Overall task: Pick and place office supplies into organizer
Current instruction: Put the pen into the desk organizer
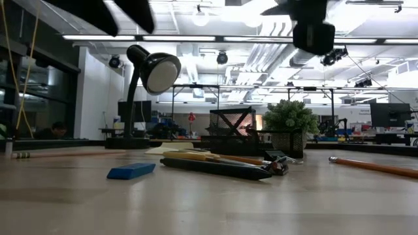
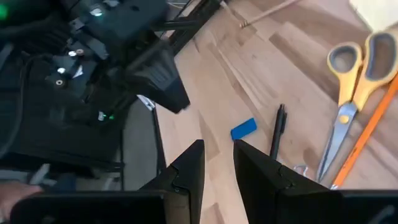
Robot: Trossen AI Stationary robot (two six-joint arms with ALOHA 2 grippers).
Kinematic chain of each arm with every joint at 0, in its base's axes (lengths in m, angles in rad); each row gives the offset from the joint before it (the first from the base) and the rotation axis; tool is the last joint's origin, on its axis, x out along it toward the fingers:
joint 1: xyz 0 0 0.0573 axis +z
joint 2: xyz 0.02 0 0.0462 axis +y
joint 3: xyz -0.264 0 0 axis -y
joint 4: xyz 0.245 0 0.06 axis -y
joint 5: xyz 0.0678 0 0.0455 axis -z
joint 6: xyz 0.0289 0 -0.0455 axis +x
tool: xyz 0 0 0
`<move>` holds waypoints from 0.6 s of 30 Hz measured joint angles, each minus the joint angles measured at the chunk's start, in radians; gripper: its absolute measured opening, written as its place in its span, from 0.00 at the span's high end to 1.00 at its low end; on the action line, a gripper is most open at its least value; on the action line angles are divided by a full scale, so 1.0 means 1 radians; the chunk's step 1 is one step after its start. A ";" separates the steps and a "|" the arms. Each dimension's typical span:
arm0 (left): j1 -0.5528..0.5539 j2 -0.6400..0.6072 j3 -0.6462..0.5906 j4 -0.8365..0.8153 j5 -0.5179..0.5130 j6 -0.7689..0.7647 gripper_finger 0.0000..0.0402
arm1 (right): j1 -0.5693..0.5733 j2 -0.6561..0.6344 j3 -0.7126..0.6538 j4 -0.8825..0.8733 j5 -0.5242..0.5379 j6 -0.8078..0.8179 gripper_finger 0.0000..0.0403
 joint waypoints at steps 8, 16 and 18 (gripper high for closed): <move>0.167 -0.001 -0.008 0.025 0.203 0.217 0.60 | 0.096 -0.001 0.140 -0.231 0.082 -0.054 0.79; 0.347 0.005 -0.008 0.022 0.451 0.261 0.60 | 0.182 0.000 0.168 -0.487 0.147 -0.057 0.79; 0.383 0.006 -0.008 0.014 0.510 0.272 0.60 | 0.198 0.000 0.168 -0.529 0.155 -0.073 0.79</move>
